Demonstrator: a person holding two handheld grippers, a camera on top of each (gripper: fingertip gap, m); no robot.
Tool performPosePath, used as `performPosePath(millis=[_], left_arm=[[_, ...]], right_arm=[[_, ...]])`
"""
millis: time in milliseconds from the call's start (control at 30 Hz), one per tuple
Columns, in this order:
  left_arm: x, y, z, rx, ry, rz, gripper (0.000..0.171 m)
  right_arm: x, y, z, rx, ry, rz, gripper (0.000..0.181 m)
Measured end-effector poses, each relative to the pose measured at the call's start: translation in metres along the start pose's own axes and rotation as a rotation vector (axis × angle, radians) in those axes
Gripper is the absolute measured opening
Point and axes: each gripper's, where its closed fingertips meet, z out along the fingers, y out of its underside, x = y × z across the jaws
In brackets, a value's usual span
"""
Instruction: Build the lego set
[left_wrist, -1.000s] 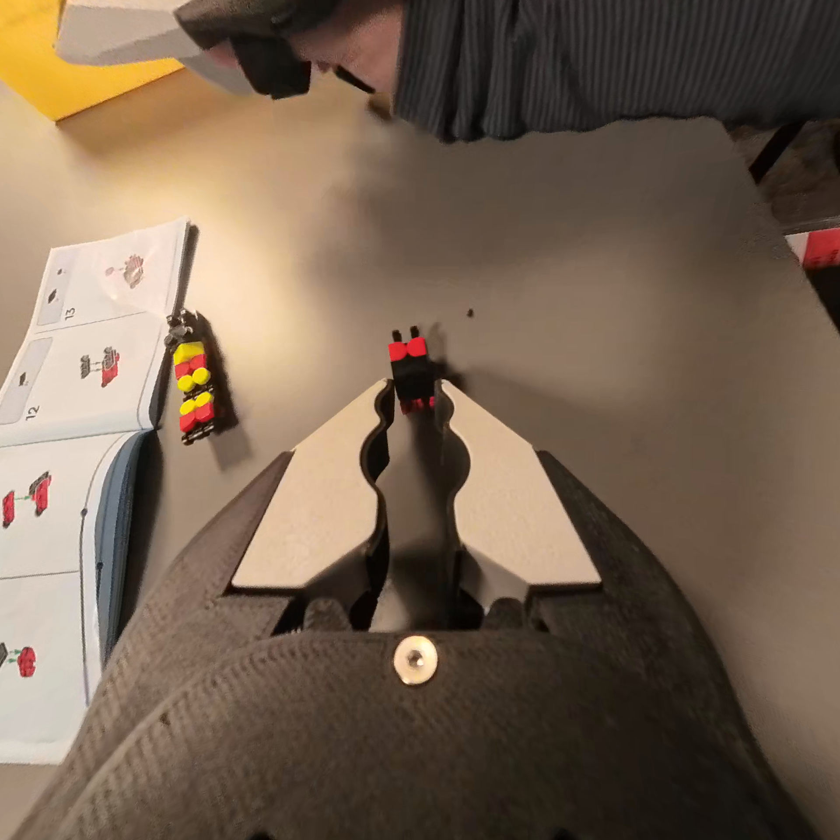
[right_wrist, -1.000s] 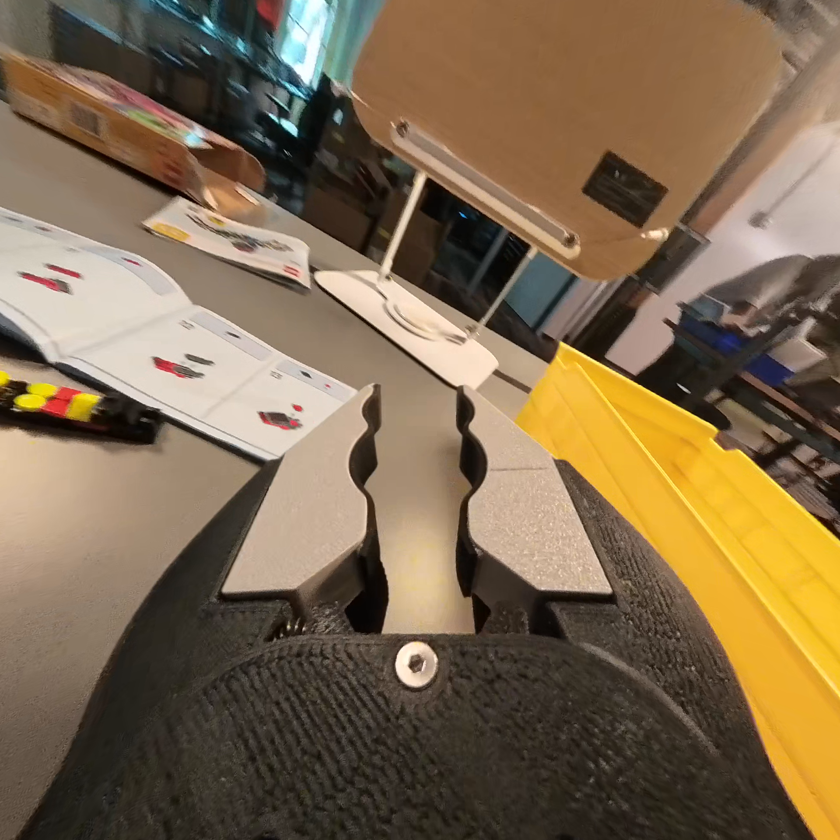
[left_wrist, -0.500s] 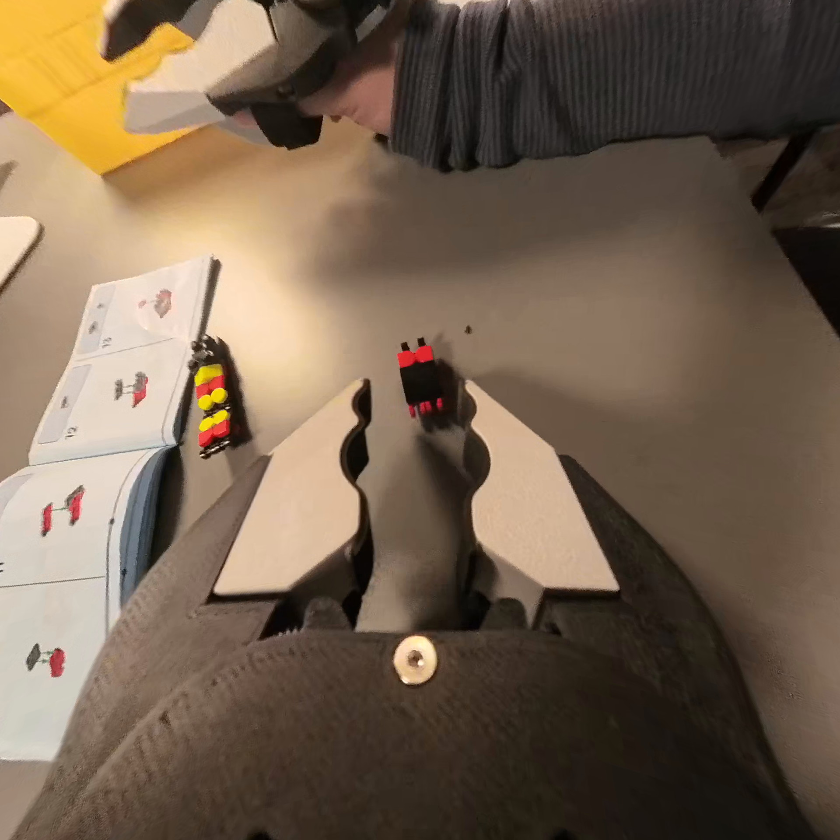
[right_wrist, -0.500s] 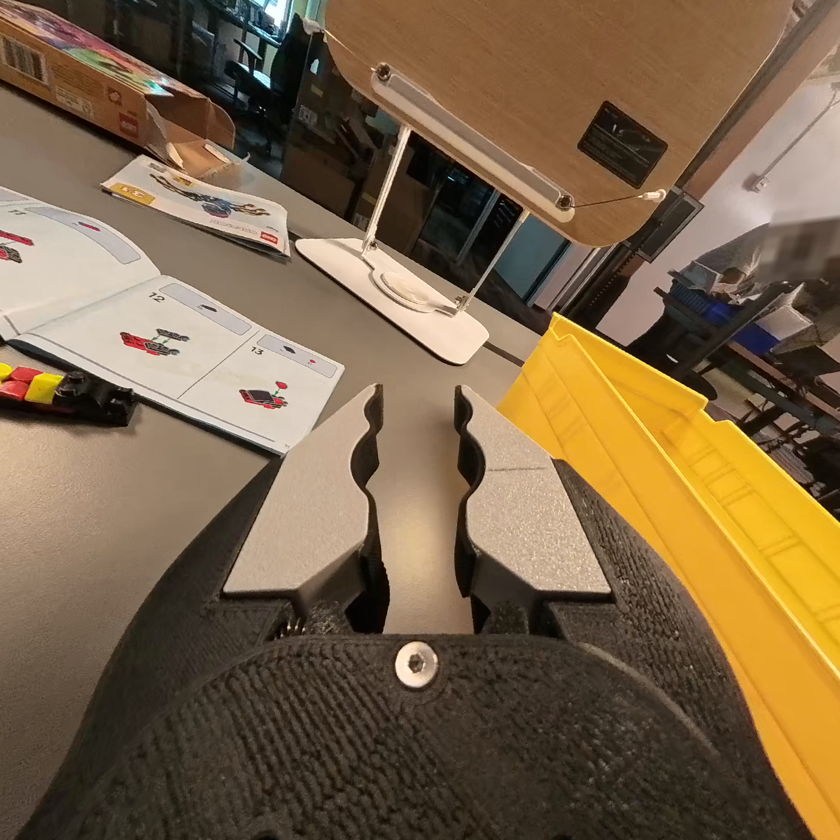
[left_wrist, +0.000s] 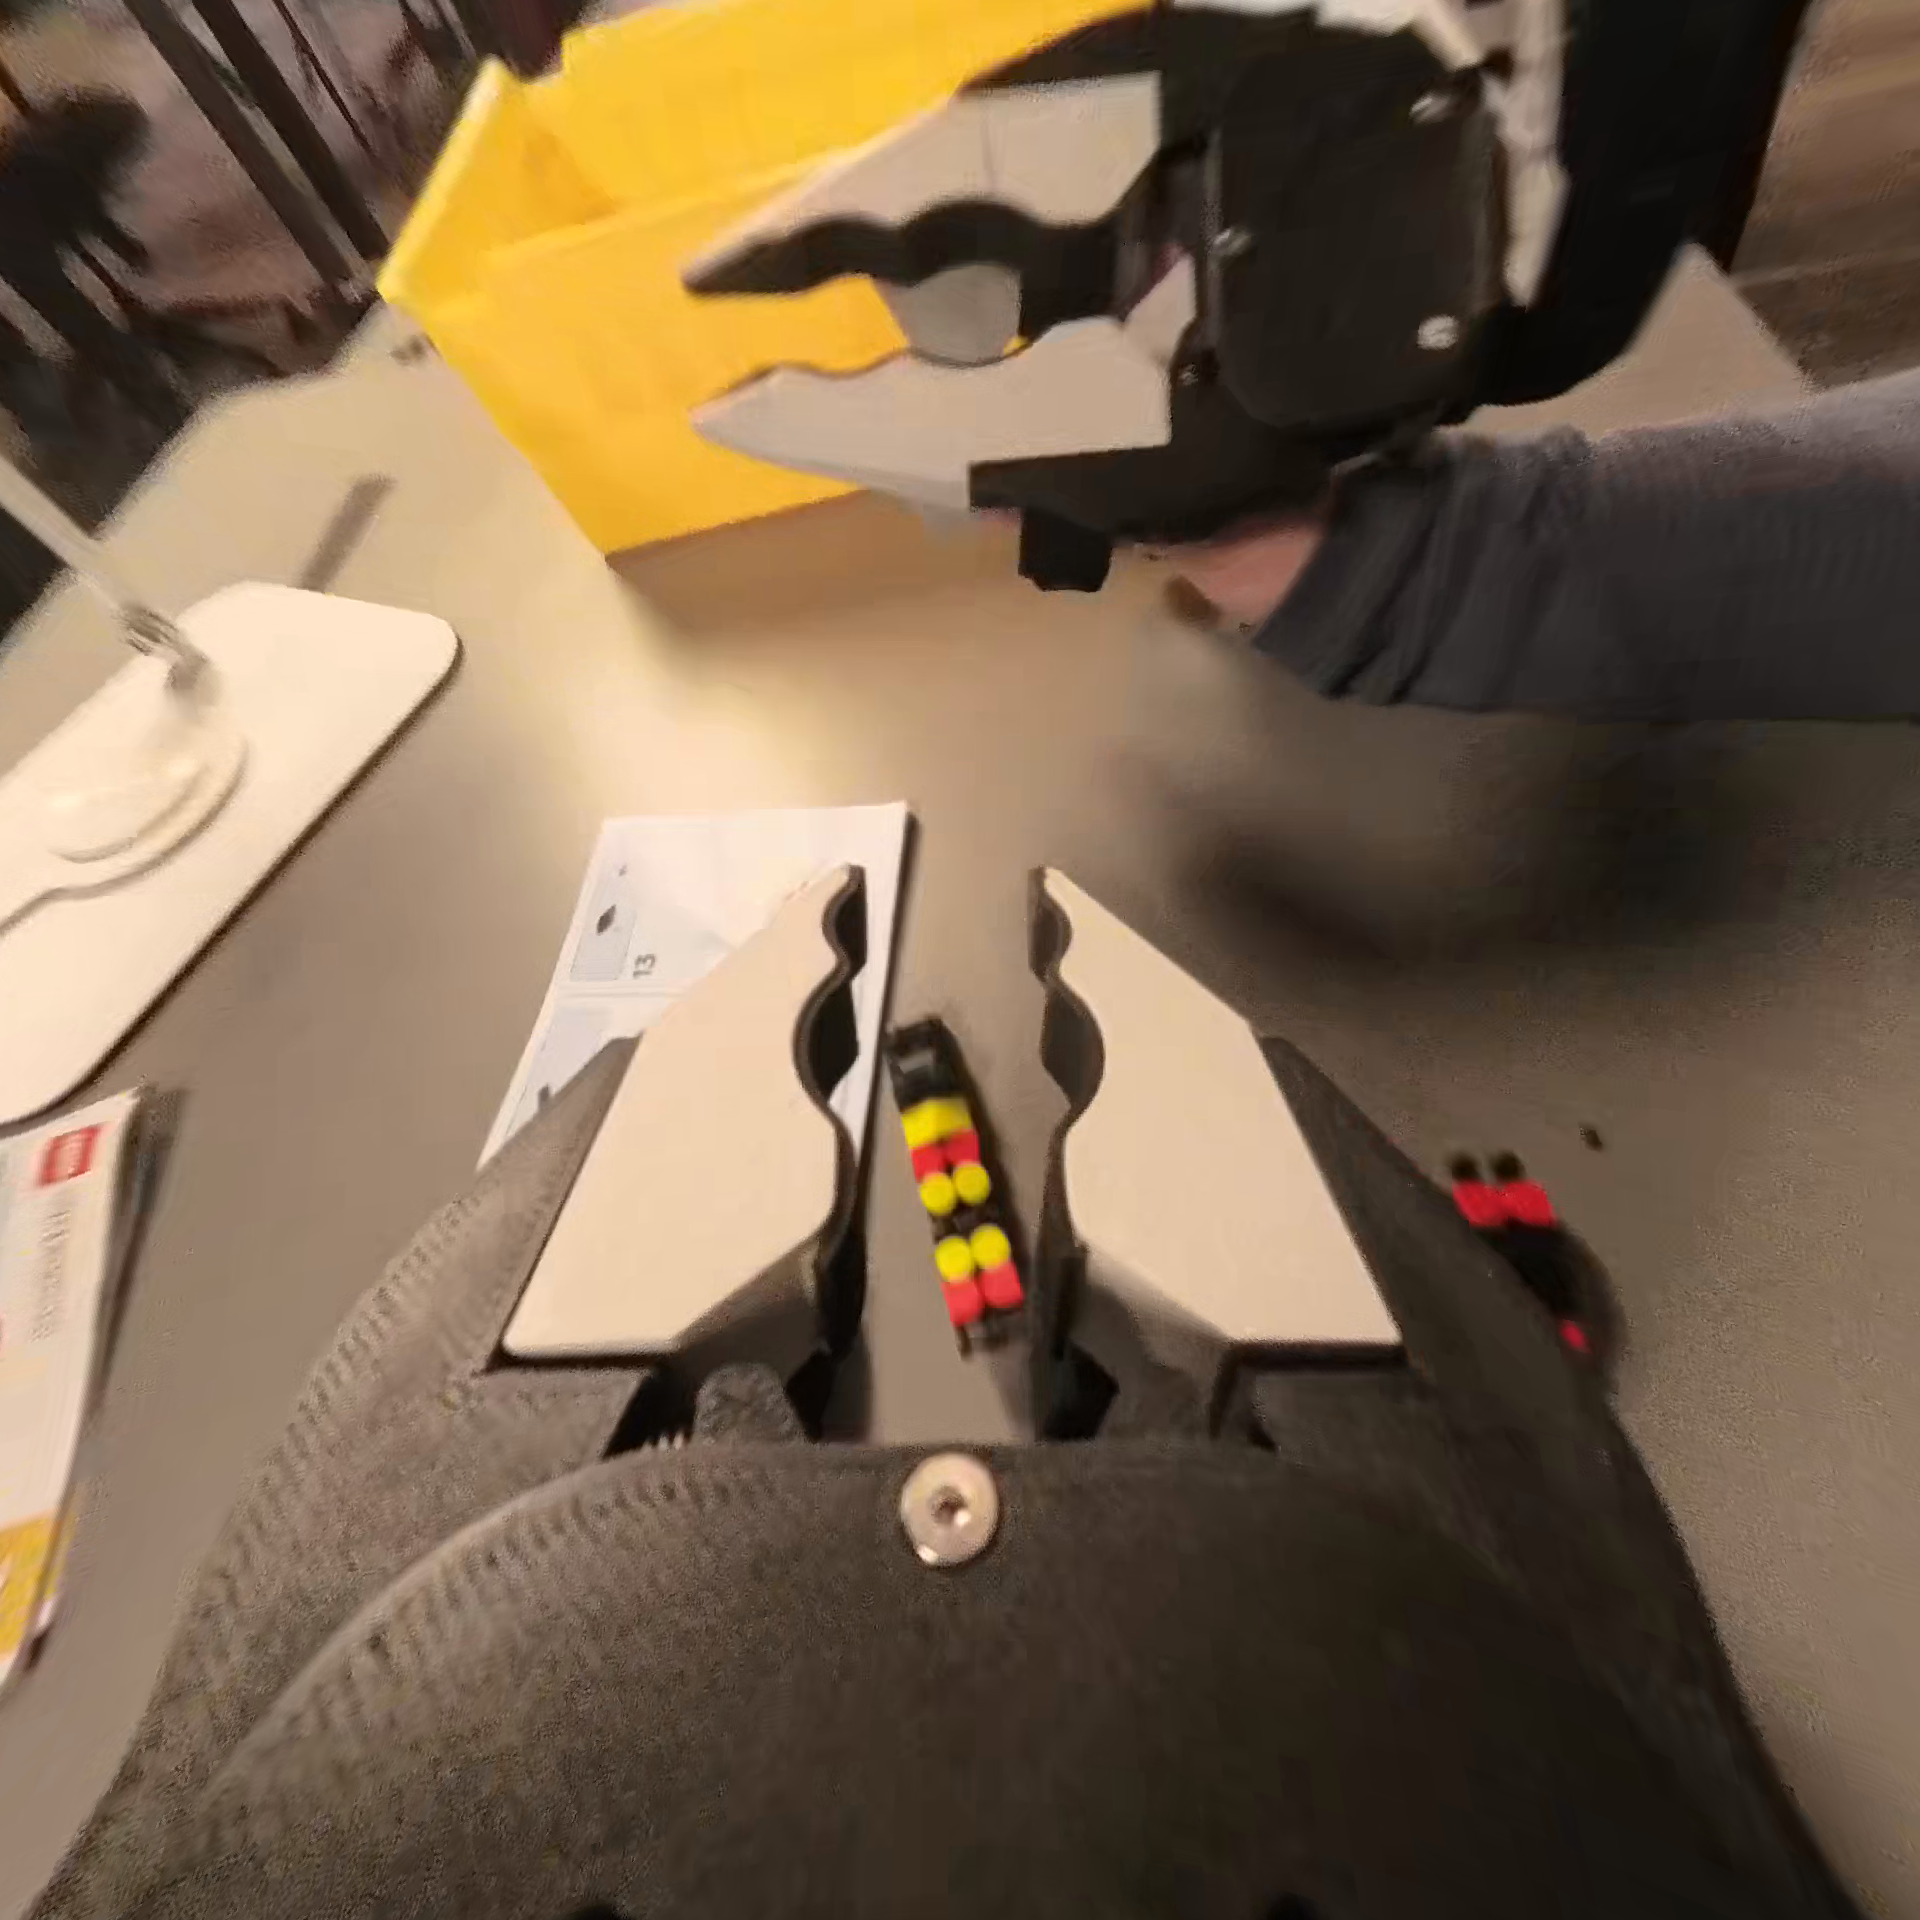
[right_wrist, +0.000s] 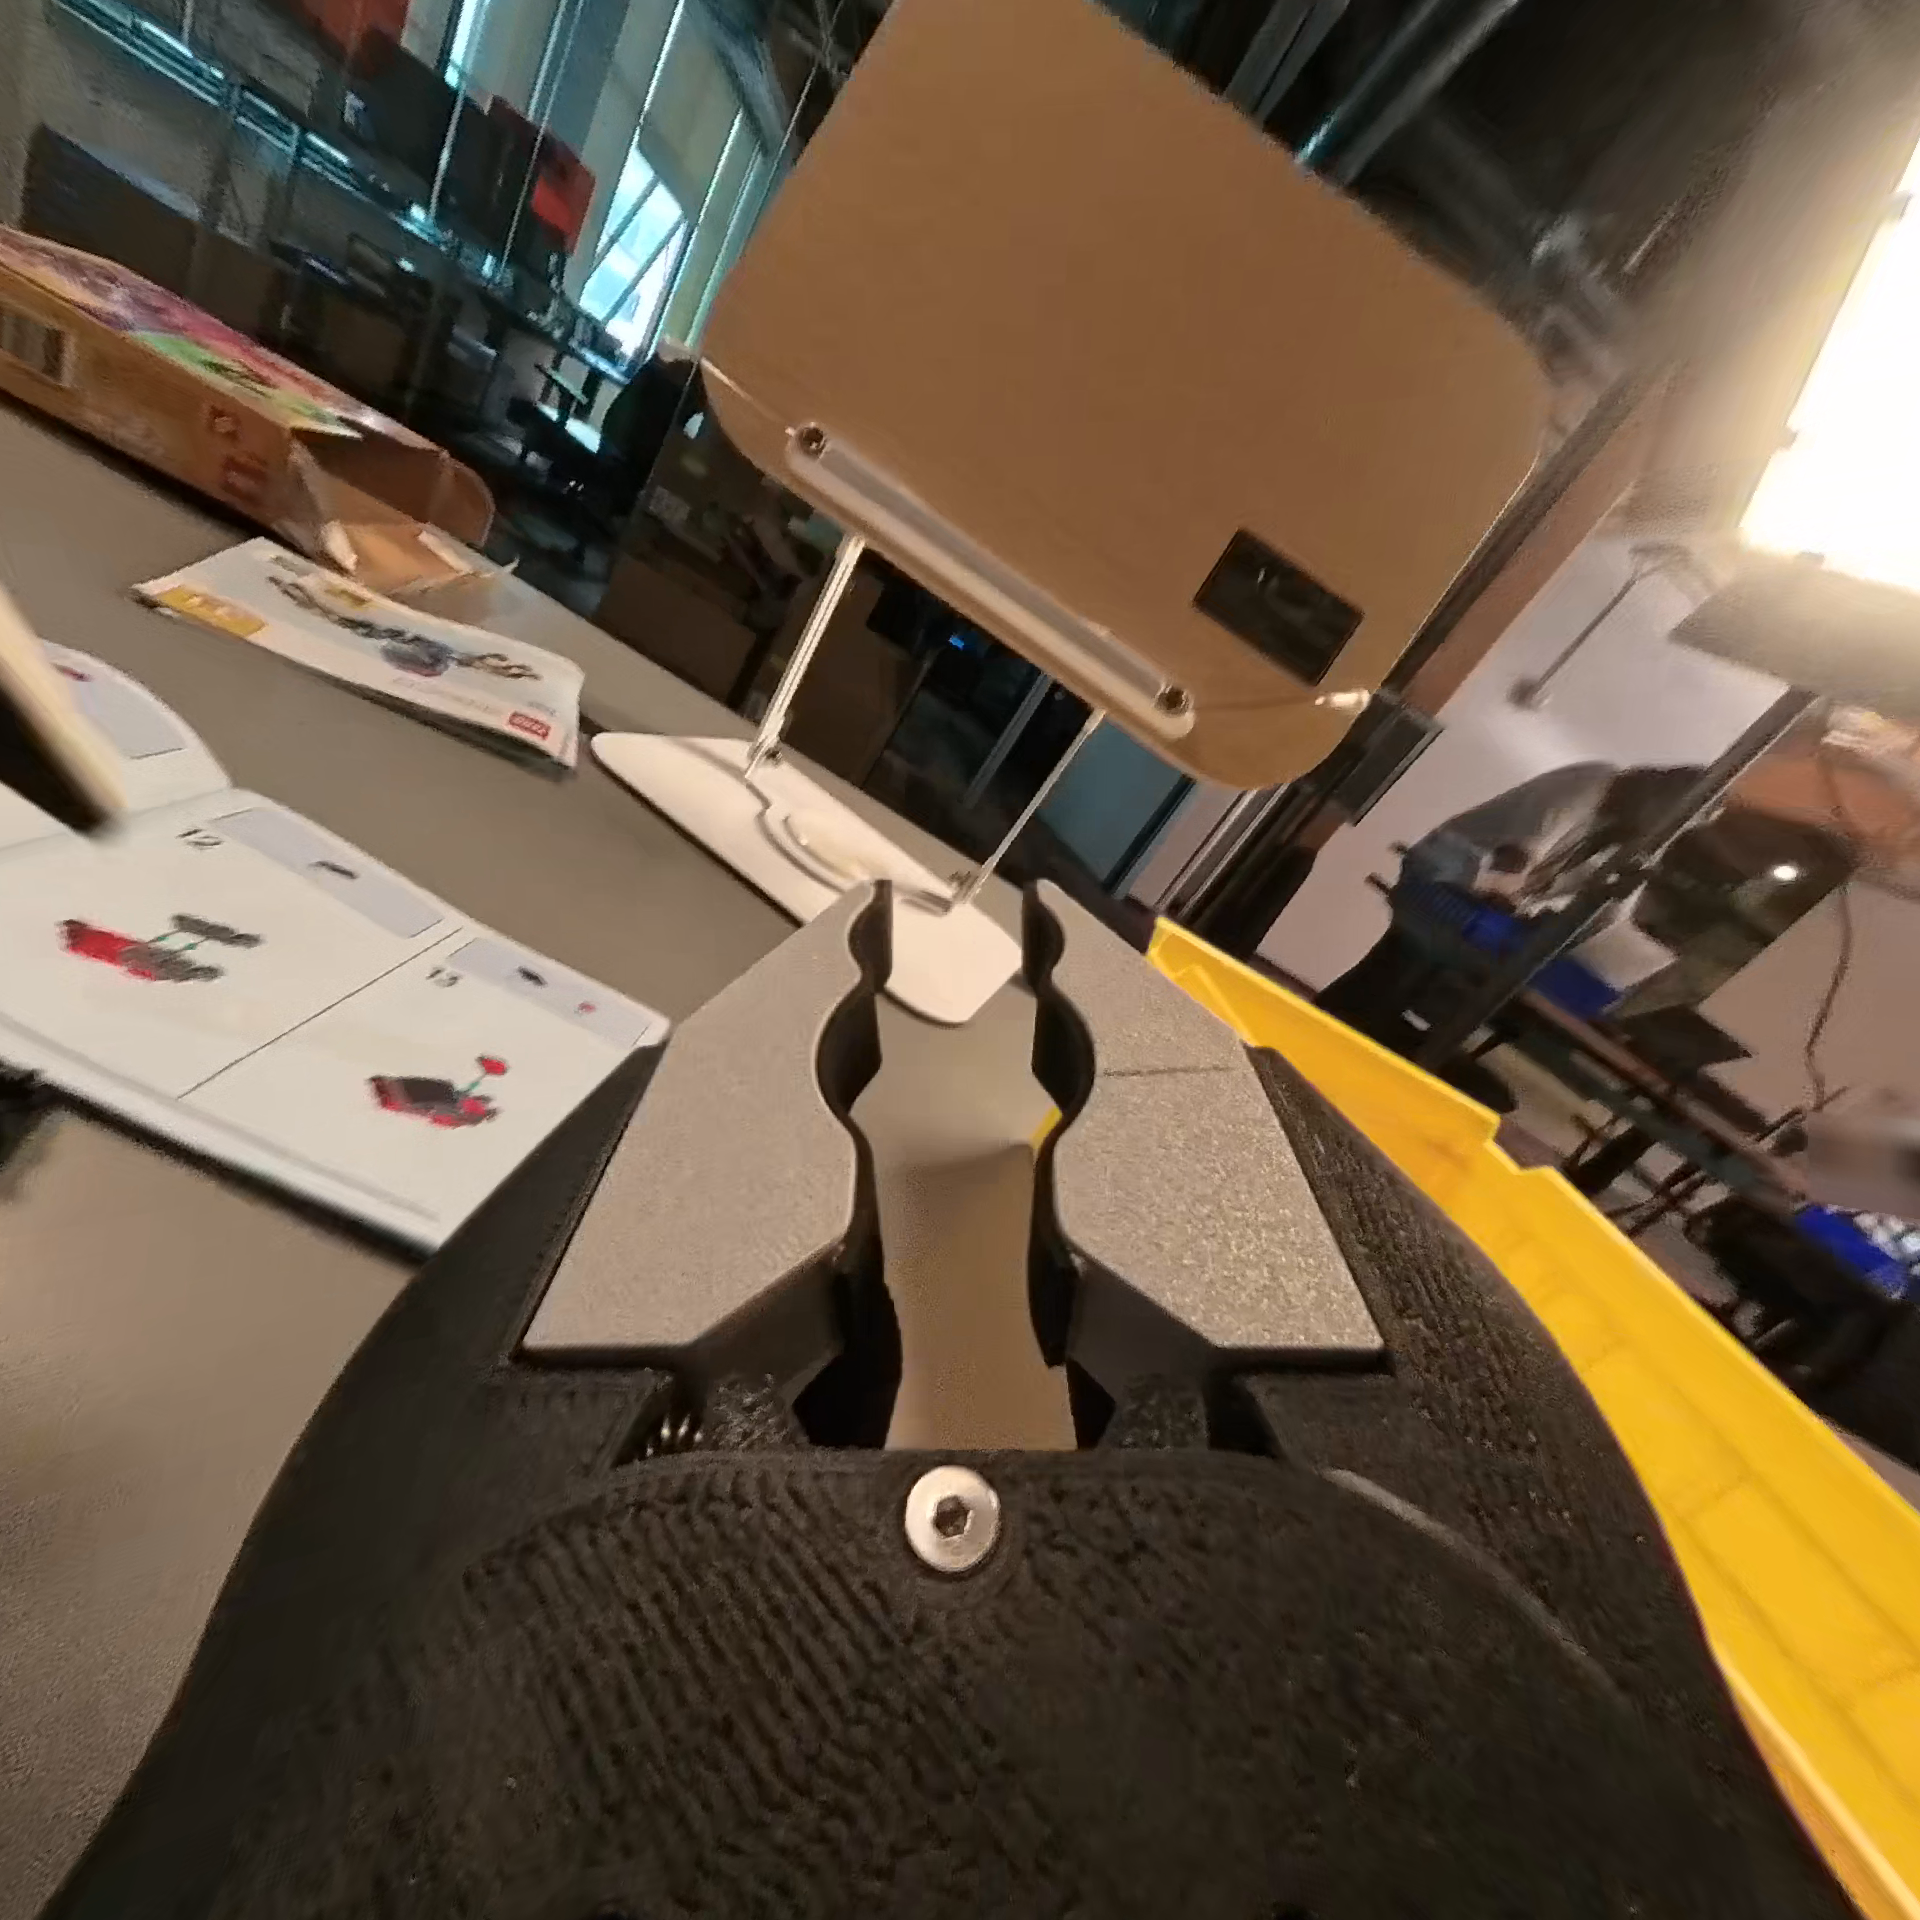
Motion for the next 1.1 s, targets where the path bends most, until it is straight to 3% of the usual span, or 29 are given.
performPosePath(millis=[167,400,600,833,1100], left_arm=[[-0.017,0.013,0.054,-0.177,0.092,-0.068,0.041],[-0.034,0.024,0.077,-0.273,0.071,-0.043,0.044],[-0.033,0.035,0.079,-0.279,0.099,-0.102,0.045],[-0.034,0.035,0.078,-0.191,0.175,-0.223,0.044],[-0.034,0.034,0.076,-0.176,0.183,-0.229,0.042]], right_arm=[[0.005,0.007,0.021,0.011,-0.006,-0.025,0.019],[-0.006,0.005,0.034,0.047,-0.086,-0.041,0.018],[-0.018,-0.003,0.024,0.090,-0.152,-0.052,0.018],[-0.016,-0.006,0.019,0.114,-0.163,-0.005,0.018],[-0.014,-0.006,0.018,0.119,-0.174,0.036,0.018]])
